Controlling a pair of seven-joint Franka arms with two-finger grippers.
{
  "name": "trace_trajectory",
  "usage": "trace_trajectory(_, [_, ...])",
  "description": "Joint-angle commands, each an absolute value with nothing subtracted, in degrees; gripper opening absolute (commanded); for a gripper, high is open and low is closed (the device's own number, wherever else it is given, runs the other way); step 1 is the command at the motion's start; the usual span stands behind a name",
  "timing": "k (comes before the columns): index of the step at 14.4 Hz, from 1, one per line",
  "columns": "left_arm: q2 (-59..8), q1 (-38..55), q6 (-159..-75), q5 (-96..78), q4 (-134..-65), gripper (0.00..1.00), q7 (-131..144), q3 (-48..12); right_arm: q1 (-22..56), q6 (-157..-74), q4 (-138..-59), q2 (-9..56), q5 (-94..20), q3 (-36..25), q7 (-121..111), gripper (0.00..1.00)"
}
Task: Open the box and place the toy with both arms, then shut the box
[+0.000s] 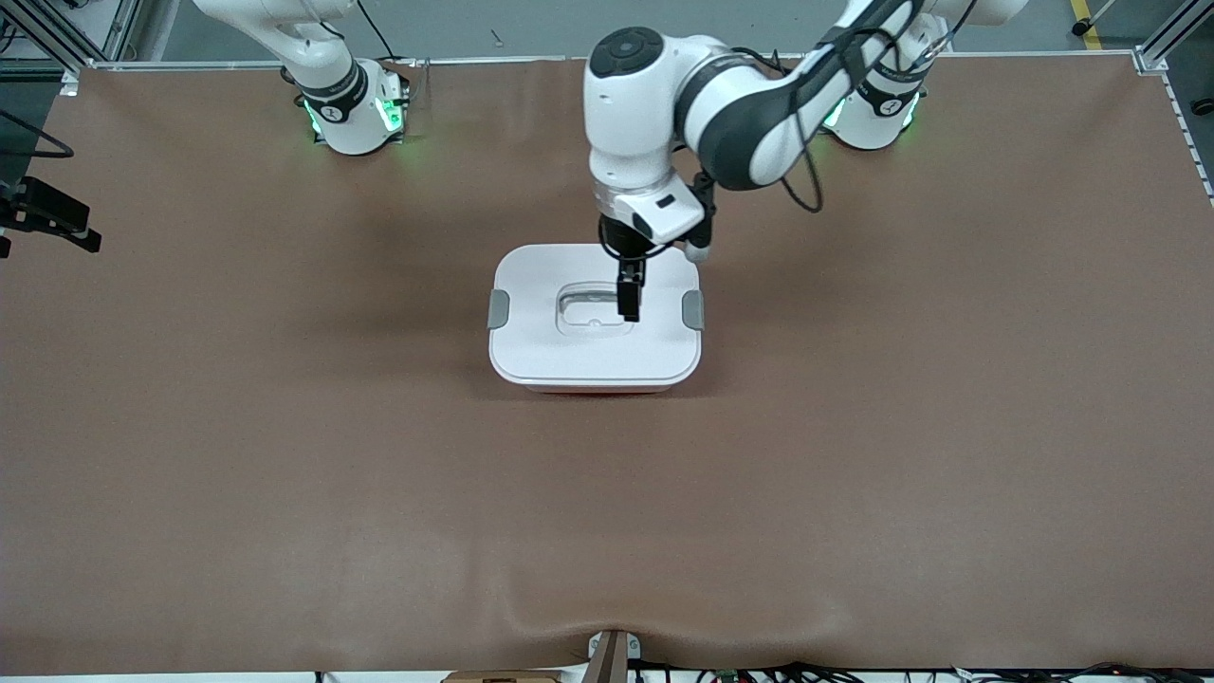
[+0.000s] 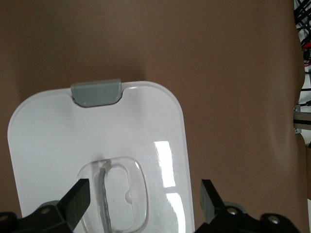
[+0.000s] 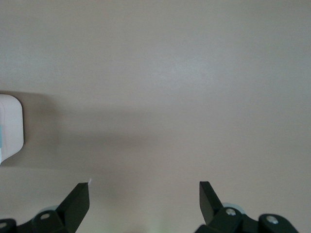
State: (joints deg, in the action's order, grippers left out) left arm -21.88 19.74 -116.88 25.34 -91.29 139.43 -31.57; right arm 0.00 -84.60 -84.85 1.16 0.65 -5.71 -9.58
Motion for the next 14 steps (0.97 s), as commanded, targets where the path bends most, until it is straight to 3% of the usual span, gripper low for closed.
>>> trace_trajectory(1, [-17.94, 14.96, -114.35, 19.79, -91.15, 1.0, 128.62, -31.82, 0.26, -84.46, -84.29, 1.23, 1.32, -5.71, -8.96, 1.0])
trace_trajectory(8, [-16.96, 3.45, -102.58, 12.31, -83.15, 1.0, 102.86, -31.73, 0.26, -84.46, -84.29, 1.23, 1.32, -5.71, -8.96, 1.0])
trace_trajectory(14, [-17.14, -2.72, -101.78, 10.28, -81.65, 1.0, 90.01, -31.55, 0.26, -84.46, -84.29, 1.23, 1.23, -5.71, -8.96, 1.0])
